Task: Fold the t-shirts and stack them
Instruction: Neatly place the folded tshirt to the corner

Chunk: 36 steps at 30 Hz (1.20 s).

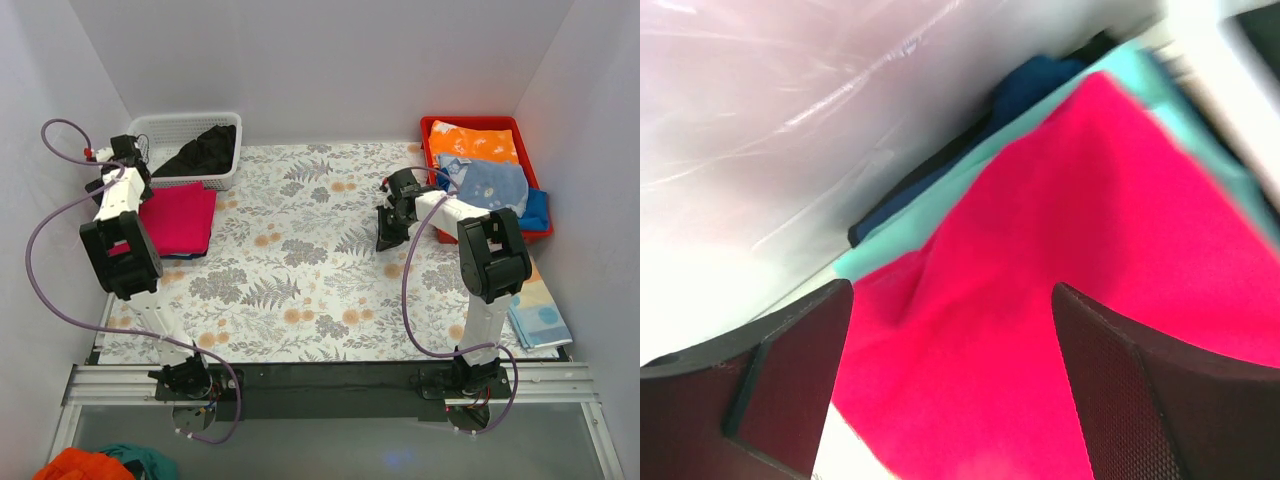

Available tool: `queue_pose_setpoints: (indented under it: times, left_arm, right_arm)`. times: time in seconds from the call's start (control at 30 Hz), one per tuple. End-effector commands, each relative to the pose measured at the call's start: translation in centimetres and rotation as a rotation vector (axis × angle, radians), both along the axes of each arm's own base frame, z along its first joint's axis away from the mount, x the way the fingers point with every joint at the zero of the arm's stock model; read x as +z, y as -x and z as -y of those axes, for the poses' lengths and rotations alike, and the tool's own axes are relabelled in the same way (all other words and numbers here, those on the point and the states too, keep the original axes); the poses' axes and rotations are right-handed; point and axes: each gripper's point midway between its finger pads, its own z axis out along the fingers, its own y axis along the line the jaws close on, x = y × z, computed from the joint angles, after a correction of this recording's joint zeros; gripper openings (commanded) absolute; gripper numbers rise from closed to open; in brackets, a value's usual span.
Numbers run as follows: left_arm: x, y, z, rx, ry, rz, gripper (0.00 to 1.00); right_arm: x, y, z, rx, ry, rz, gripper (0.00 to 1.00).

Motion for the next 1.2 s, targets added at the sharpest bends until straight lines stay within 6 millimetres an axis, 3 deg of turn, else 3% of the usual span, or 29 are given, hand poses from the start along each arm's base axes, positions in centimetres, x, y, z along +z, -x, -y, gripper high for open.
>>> queue_pose_setpoints:
  times: [0.0, 0.07, 0.1, 0.23, 0.33, 0.37, 0.4, 0.43, 0.5, 0.53, 0.57, 0.6, 0.67, 0.7, 0.77, 0.8, 0.97, 1.07, 1.17]
  left_arm:
    - [8.4, -1.8, 3.2, -0.104, 0.012, 0.264, 0.81]
    - [9.2, -2.0, 5.2, -0.172, 0.041, 0.29, 0.81]
    - [10.9, -2.1, 6.7, -0.208, 0.037, 0.33, 0.81]
    - [13.2, -2.7, 12.5, -0.389, 0.194, 0.444, 0.82]
    - [14.7, -1.8, 16.5, -0.463, 0.266, 0.517, 0.83]
    - [14.3, -1.5, 18.4, -0.5, 0.298, 0.515, 0.83]
    - [14.5, -1.2, 19.3, -0.511, 0.309, 0.531, 0.83]
    - [16.0, -0.4, 20.2, -0.517, 0.318, 0.58, 0.84]
    - [15.4, 0.5, 22.9, -0.568, 0.377, 0.598, 0.84]
    - [16.3, 1.3, 23.5, -0.577, 0.402, 0.635, 0.84]
    - [16.3, 1.9, 26.1, -0.642, 0.454, 0.64, 0.84]
    - [15.3, 2.4, 26.9, -0.653, 0.477, 0.631, 0.84]
    - [15.3, 3.6, 28.2, -0.674, 0.505, 0.645, 0.85]
    - [14.1, 4.1, 28.5, -0.669, 0.515, 0.622, 0.85]
    - [13.3, 4.9, 28.9, -0.667, 0.52, 0.609, 0.85]
    - [12.7, 5.2, 29.1, -0.669, 0.524, 0.596, 0.85]
    - [9.7, 6.7, 30.0, -0.683, 0.493, 0.518, 0.86]
    - [9.3, 7.1, 30.7, -0.722, 0.442, 0.508, 0.86]
    - [8.8, 7.5, 31.5, -0.755, 0.412, 0.497, 0.86]
  right_arm:
    - [1.5, 0.2, -0.6, 0.007, -0.029, 0.037, 0.16]
    - [1.5, 0.1, -0.6, 0.004, -0.027, 0.042, 0.16]
    - [1.6, 0.1, -0.6, 0.007, -0.026, 0.05, 0.16]
    - [2.1, -0.1, -0.2, -0.003, -0.013, 0.081, 0.16]
    - [3.0, -0.3, 0.0, -0.009, -0.007, 0.115, 0.16]
    - [3.3, -0.4, 0.1, -0.014, -0.003, 0.127, 0.16]
    - [3.9, -0.4, 0.2, -0.016, -0.007, 0.144, 0.16]
    - [4.2, -0.5, 0.4, -0.021, -0.001, 0.159, 0.17]
    - [5.5, -0.3, 0.7, -0.028, -0.001, 0.197, 0.17]
    - [5.9, -0.4, 1.1, -0.036, 0.011, 0.217, 0.18]
    - [6.5, -0.4, 1.2, -0.041, 0.011, 0.238, 0.18]
    - [7.8, -0.3, 1.4, -0.047, 0.004, 0.278, 0.18]
    - [8.7, 0.1, 1.9, -0.047, 0.01, 0.323, 0.21]
    - [10.4, 0.4, 2.0, -0.048, -0.002, 0.373, 0.21]
    - [11.1, 0.9, 2.6, -0.047, 0.011, 0.415, 0.23]
    - [12.7, 1.3, 2.7, -0.044, -0.005, 0.458, 0.23]
    - [15.0, 2.6, 5.1, -0.082, 0.052, 0.582, 0.26]
    - [17.1, 3.5, 6.6, -0.11, 0.073, 0.678, 0.28]
    - [17.8, 4.0, 7.5, -0.114, 0.094, 0.734, 0.3]
